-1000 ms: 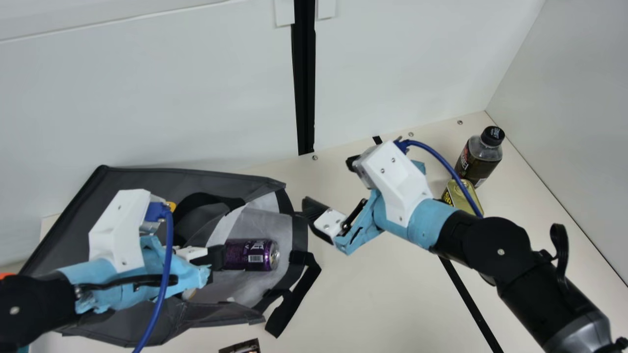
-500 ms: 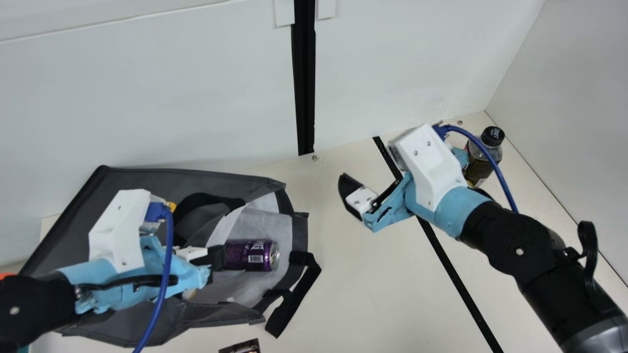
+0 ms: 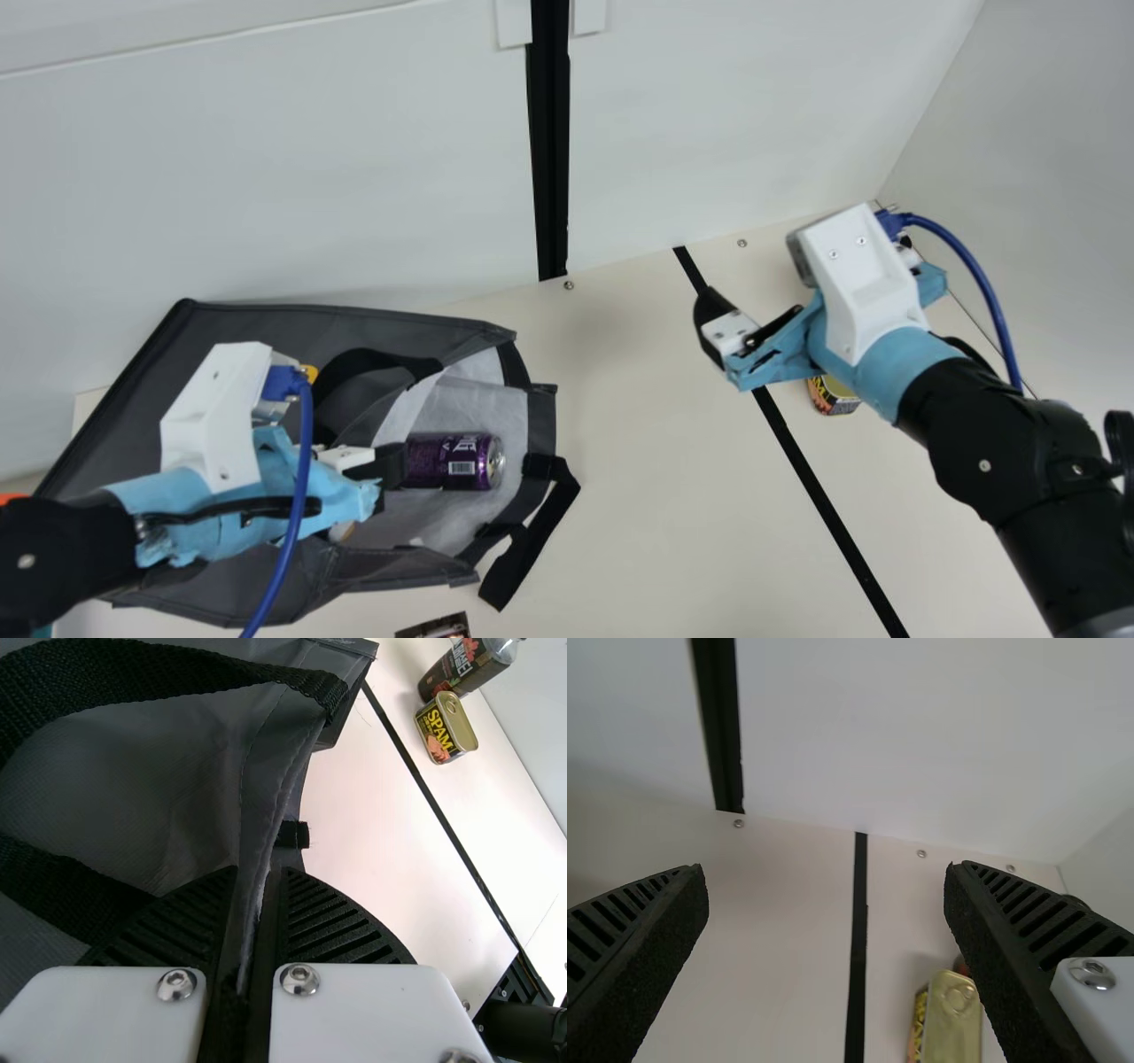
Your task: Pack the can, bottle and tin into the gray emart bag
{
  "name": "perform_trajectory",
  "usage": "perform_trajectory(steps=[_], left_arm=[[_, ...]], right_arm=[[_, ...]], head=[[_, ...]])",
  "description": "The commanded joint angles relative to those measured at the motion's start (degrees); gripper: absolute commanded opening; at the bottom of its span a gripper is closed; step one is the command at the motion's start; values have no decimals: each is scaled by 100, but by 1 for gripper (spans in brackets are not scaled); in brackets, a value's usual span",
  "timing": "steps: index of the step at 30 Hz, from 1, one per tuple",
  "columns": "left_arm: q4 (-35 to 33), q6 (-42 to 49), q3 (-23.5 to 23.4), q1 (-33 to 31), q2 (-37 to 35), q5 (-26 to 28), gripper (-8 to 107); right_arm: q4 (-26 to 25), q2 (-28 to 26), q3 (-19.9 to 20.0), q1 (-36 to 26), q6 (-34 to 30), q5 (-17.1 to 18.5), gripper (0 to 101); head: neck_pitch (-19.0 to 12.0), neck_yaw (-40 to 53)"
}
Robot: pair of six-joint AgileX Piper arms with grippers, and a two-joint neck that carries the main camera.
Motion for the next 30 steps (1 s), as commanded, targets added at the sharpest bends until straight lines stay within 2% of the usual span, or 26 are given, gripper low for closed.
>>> perform_trajectory(steps=[1, 11, 19, 30], left_arm=[[0, 0, 0, 0, 0, 0, 10], [0, 0, 0, 0, 0, 0, 10], [0, 0, 0, 0, 0, 0, 10], [0, 0, 0, 0, 0, 0, 10]], right_arm=[[-464, -30, -29, -98, 434, 53, 91], [-1884, -246, -225, -384, 1784, 470, 91], [-2930, -413, -481, -326, 2835, 1018, 91], [-4017, -630, -737, -73, 3881, 1616, 91]], head=[[-130, -5], [-130, -5], [-130, -5], [-130, -5]])
